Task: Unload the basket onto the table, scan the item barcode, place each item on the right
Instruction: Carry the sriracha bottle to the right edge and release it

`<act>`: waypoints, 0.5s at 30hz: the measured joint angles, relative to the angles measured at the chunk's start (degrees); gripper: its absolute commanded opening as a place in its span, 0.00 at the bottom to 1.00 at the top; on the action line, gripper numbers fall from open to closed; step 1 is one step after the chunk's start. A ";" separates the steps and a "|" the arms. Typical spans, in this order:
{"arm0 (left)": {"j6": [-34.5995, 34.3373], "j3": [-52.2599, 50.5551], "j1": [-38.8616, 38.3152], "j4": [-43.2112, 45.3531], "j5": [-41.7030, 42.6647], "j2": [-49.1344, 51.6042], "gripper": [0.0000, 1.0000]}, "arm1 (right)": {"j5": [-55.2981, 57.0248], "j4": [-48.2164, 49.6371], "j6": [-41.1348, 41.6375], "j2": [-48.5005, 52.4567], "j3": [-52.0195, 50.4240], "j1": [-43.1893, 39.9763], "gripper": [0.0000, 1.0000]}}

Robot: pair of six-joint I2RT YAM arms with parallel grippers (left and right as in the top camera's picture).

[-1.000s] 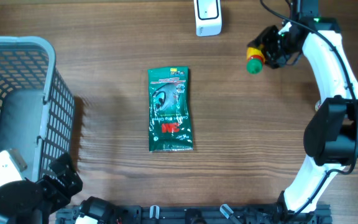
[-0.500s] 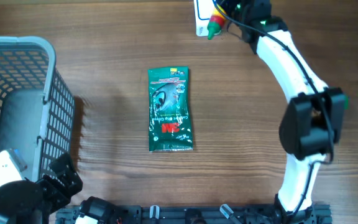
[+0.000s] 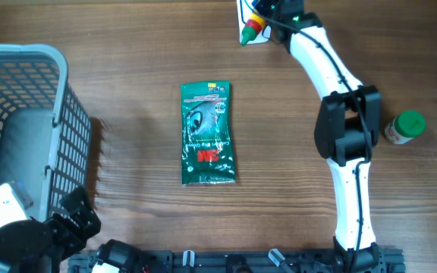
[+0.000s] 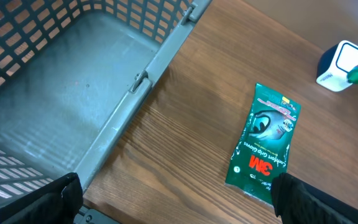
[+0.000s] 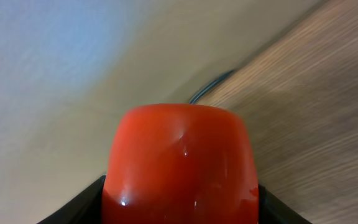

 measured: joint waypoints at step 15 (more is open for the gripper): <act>0.00 0.00 0.00 0.02 0.00 0.00 1.00 | 5.18 -22.21 -7.26 0.04 5.38 -37.09 0.38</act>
